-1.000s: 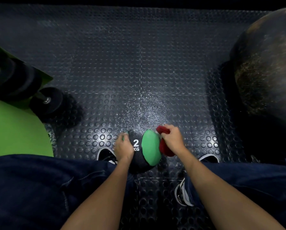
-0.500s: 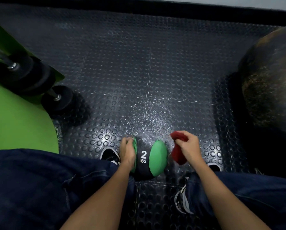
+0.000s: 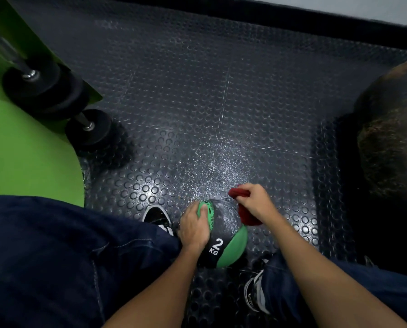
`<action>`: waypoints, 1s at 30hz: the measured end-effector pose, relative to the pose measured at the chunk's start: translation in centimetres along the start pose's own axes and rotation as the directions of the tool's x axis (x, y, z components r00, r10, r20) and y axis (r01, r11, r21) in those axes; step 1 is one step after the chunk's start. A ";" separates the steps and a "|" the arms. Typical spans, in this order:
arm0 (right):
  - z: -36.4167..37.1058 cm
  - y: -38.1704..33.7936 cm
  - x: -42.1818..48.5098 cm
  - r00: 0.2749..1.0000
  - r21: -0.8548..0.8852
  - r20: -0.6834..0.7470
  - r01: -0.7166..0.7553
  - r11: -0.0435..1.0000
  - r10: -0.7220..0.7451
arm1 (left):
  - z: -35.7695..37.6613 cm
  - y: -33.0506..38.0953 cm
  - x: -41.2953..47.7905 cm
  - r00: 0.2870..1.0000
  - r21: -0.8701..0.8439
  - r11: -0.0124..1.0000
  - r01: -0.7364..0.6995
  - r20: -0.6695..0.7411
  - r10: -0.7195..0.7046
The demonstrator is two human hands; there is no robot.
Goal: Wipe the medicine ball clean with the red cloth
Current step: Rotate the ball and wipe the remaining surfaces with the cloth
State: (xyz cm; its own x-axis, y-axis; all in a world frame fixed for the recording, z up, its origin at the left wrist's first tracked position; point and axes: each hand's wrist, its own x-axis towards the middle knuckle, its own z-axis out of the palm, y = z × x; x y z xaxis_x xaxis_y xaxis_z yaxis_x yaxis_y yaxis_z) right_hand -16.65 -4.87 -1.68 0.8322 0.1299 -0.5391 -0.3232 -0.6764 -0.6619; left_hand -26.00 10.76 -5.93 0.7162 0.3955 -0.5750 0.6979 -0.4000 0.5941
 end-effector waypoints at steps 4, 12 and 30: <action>1.8 -0.4 1.0 0.988 -0.110 0.149 -0.026 0.994 0.042 | -0.1 0.3 0.3 0.999 0.034 0.999 -0.029 0.016 0.029; 1.5 -2.6 -2.3 0.889 0.016 0.338 0.324 0.946 -0.310 | -0.8 1.1 1.5 0.996 0.077 0.995 -0.069 0.067 0.064; 3.7 1.2 -1.1 0.987 0.028 0.047 0.150 0.988 -0.152 | -1.2 1.3 1.6 0.986 0.102 0.989 -0.105 0.137 0.091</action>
State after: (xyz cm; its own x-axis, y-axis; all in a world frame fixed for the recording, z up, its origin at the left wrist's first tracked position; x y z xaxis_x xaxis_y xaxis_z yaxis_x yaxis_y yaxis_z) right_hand -19.62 -3.16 -3.79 0.8493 0.2651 -0.4566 -0.2068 -0.6287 -0.7497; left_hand -23.97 11.87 -5.43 0.7706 0.2403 -0.5903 0.6153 -0.5218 0.5909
